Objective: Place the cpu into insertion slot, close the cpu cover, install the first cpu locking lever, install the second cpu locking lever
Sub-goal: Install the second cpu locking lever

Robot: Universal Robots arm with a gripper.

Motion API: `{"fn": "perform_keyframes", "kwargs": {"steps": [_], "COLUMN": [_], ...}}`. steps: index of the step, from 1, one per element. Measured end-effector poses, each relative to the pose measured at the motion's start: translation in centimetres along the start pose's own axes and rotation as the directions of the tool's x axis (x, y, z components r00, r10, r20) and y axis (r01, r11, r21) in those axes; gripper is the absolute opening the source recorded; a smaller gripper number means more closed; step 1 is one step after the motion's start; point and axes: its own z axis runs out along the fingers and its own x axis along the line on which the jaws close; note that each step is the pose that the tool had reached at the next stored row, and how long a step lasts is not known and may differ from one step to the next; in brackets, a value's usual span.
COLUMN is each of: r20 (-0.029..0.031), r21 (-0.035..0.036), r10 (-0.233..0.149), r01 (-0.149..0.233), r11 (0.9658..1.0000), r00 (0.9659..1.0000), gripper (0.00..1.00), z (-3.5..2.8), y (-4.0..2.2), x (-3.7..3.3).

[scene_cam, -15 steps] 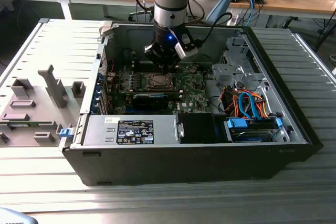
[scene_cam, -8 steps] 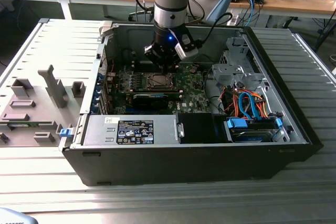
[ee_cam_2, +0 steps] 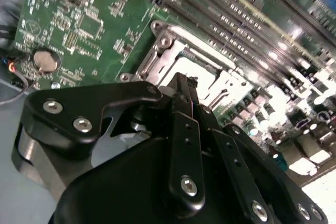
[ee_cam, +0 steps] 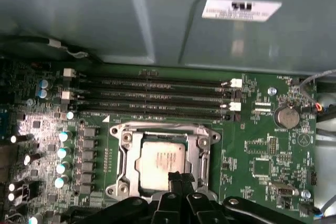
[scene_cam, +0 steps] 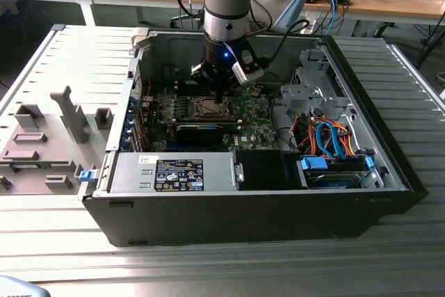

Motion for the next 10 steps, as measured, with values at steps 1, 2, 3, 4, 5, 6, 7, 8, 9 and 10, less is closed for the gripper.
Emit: {"fn": "perform_keyframes", "kwargs": {"steps": [1,2,3,4,5,6,7,8,9,10], "r20": [0.0001,0.0001,0.0001,0.0003,0.0009,0.0016,0.0021,0.0025,0.003,0.0037], "r21": [-0.0004,-0.0008,-0.0025,-0.0047,-0.0131,-0.0238,-0.0298,-0.0365,-0.0442,-0.0544], "r10": [0.0,0.0,0.0,0.0,0.0,0.0,0.0,0.0,0.0,0.0], "r01": [0.0,0.0,0.0,0.0,0.0,0.0,0.0,0.0,0.0,0.0], "r11": [1.0,1.0,1.0,1.0,0.9999,0.9997,0.9996,0.9993,0.999,0.9985], "r00": [1.0,1.0,1.0,1.0,1.0,1.0,1.0,1.0,1.0,1.0], "gripper": [0.11,0.11,0.11,0.11,0.11,0.11,0.11,0.11,0.11,0.11], "z": [-0.01,-0.03,-0.05,-0.06,-0.09,-0.12,-0.14,-0.15,-0.17,-0.18], "y": [-0.24,-0.45,-0.85,-1.13,-1.69,-2.23,-2.51,-2.8,-3.07,-3.31], "x": [0.02,0.03,0.06,0.08,0.11,0.15,0.17,0.19,0.21,0.22]}}
